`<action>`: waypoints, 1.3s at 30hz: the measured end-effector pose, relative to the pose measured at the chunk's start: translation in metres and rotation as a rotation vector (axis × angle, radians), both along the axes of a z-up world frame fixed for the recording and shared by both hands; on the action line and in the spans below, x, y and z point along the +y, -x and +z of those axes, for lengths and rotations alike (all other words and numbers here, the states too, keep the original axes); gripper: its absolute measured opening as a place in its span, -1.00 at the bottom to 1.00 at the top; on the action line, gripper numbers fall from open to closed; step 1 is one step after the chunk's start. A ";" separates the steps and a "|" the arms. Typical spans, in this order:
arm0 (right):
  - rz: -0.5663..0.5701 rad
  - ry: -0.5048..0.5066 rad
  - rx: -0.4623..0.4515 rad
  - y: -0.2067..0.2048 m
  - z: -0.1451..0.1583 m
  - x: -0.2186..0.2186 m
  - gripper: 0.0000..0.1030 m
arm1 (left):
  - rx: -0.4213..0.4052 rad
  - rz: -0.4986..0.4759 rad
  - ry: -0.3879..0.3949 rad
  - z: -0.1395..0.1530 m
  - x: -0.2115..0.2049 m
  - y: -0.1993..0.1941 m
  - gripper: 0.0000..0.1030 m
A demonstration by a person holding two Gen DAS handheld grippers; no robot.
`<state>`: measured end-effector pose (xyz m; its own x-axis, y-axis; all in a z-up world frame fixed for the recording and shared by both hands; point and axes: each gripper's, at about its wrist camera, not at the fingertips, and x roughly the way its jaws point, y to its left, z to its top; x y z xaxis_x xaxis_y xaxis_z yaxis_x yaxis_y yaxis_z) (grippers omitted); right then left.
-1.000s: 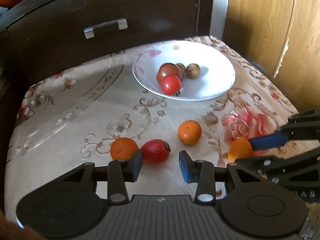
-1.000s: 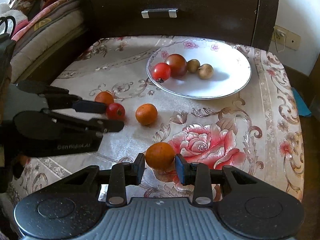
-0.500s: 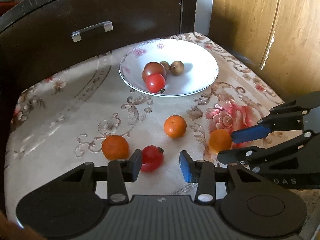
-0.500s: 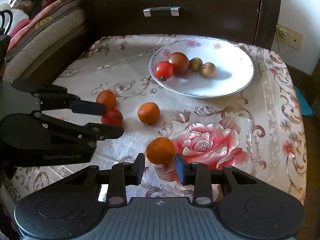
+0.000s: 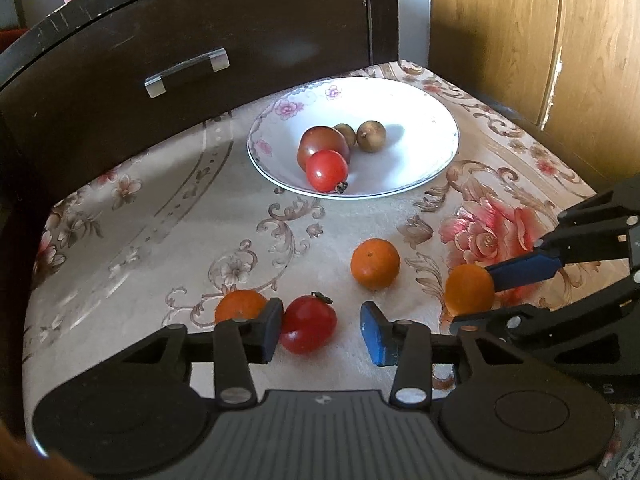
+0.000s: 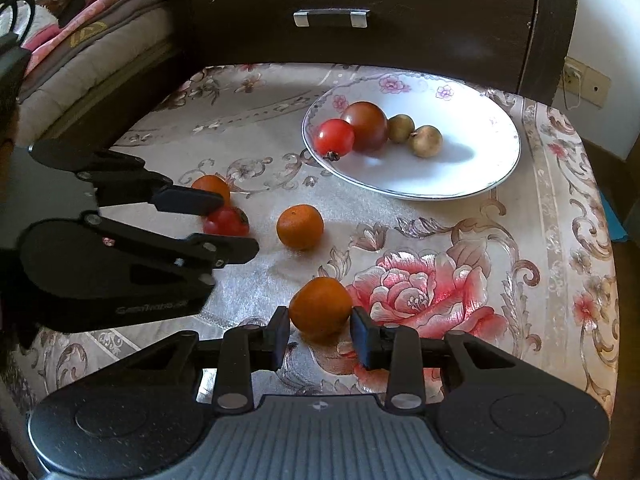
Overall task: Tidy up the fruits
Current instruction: 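Hold the tangerine in the right tool while the left tool grasps a red cherry tomato, then carry the tangerine and cherry tomato over the white bowl with both tools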
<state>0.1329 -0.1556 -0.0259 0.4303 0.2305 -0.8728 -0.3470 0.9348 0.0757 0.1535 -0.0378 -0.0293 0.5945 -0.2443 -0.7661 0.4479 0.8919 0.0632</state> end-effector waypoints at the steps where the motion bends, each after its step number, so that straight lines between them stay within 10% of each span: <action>1: 0.003 0.000 0.002 0.000 0.000 0.000 -0.46 | 0.008 -0.009 0.012 0.003 0.000 0.002 -0.11; 8: -0.007 -0.008 0.009 0.002 0.002 -0.004 -0.46 | 0.101 -0.049 0.163 0.020 0.005 0.011 -0.21; 18: -0.002 -0.001 0.006 0.002 0.001 -0.003 -0.46 | 0.081 -0.085 -0.031 -0.007 -0.012 0.015 -0.18; 39: -0.008 0.003 -0.070 -0.003 0.018 -0.003 -0.48 | 0.047 -0.049 -0.021 0.005 -0.016 0.013 -0.26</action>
<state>0.1358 -0.1584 -0.0083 0.4917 0.2242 -0.8414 -0.3442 0.9376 0.0487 0.1407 -0.0538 -0.0240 0.5458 -0.2559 -0.7979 0.4938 0.8675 0.0596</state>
